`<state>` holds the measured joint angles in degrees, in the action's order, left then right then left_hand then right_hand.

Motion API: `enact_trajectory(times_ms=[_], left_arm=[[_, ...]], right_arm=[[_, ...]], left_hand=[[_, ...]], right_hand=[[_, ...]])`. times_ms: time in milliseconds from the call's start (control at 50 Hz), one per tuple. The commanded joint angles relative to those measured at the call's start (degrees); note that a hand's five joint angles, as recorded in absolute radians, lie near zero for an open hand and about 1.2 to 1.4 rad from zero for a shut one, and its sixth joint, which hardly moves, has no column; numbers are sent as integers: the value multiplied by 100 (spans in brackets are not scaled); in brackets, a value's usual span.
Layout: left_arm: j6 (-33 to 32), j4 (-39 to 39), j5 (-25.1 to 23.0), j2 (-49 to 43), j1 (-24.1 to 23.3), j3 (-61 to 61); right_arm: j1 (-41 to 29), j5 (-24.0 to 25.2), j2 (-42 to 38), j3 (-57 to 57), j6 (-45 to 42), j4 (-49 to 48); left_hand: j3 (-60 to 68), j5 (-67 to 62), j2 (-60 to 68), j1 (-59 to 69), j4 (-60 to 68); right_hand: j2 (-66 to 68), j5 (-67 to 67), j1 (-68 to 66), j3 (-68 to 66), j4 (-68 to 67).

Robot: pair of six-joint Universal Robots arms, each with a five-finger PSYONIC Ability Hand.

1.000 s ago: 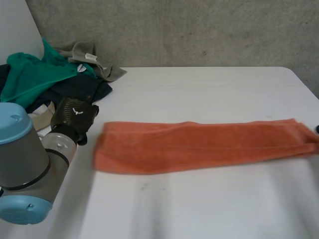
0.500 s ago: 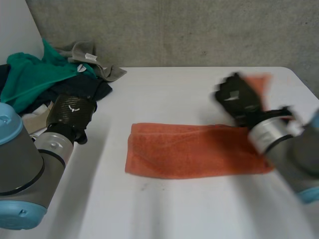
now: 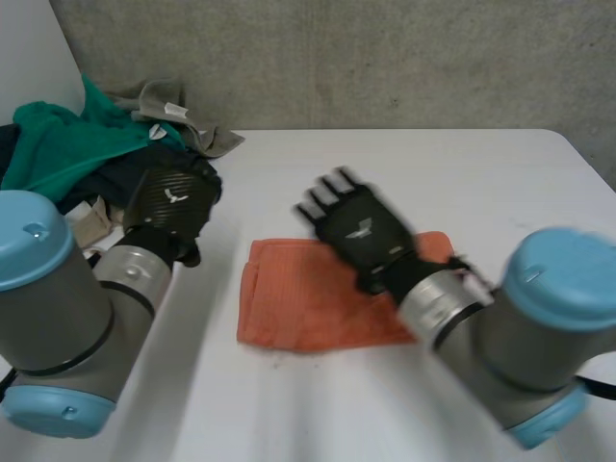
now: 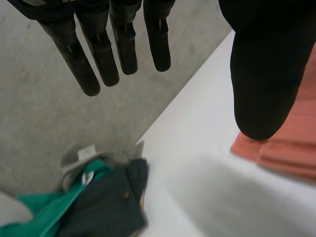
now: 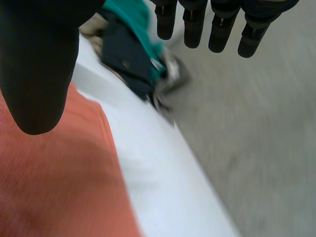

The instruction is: Fold the laundry.

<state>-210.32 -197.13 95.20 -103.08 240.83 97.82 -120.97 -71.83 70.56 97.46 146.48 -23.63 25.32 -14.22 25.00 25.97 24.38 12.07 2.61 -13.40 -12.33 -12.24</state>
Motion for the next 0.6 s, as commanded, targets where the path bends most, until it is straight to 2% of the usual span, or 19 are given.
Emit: enact_trajectory(times_ms=[20, 60, 140, 160, 220, 240, 260, 280, 360, 400, 540, 600], left_arm=[[-9, -1, 7, -457, -589, -448], [-18, -1, 16, -599, -695, -536], [-26, -1, 34, -924, -915, -747], [-26, -1, 42, -977, -976, -782], [-26, -1, 43, -986, -1003, -782], [-26, -1, 43, -986, -1003, -765], [-26, -1, 43, -969, -1003, -747], [-26, -1, 43, -951, -1003, -730], [-26, 17, 78, -889, -977, -642], [-18, 34, 139, -741, -951, -555], [-9, 43, 324, -222, -591, -150], [0, 43, 324, 68, -362, 105]], right_arm=[[1224, -76, 169, 299, 962, 1430], [1523, -59, 160, 457, 664, 1519], [1980, -112, 55, 713, -109, 1528], [2033, -112, -67, 748, -294, 1528], [2069, -164, -279, 704, -497, 1537], [2069, -225, -349, 643, -515, 1545], [2060, -261, -367, 599, -506, 1545], [2034, -296, -367, 555, -506, 1545], [1955, -551, -350, 300, -506, 1432], [1657, -656, -306, 107, -498, 1274], [-151, -1043, -332, -683, -638, 817], [-637, -973, -455, -851, -761, 728]], left_hand=[[4, -113, 35, -62, 98], [-47, -63, -15, -112, 47], [-47, -63, -15, -112, 47], [-47, -63, -15, -113, 47], [-47, -63, -15, -113, 47], [-47, -63, -15, -113, 47], [-47, -63, -15, -113, 47], [-47, -63, -15, -113, 47], [-47, -63, -15, -113, 47], [-47, -63, -15, -113, 47], [-131, 21, -99, -196, -37], [-215, 106, -184, -281, -121]], right_hand=[[-207, -261, 340, 233, 224], [-207, -261, 340, 233, 224], [942, 888, -809, -916, -925], [1944, 1890, -1811, -1918, -1928], [3648, 3594, -3515, -3622, -3631], [5319, 5265, -5186, -5292, -5302], [6418, 6364, -6285, -6392, -6401], [6789, 6735, -6656, -6763, -6773], [6793, 6739, -6660, -6767, -6776], [6793, 6739, -6660, -6767, -6776], [6793, 6739, -6660, -6767, -6776], [6793, 6739, -6660, -6767, -6776]])
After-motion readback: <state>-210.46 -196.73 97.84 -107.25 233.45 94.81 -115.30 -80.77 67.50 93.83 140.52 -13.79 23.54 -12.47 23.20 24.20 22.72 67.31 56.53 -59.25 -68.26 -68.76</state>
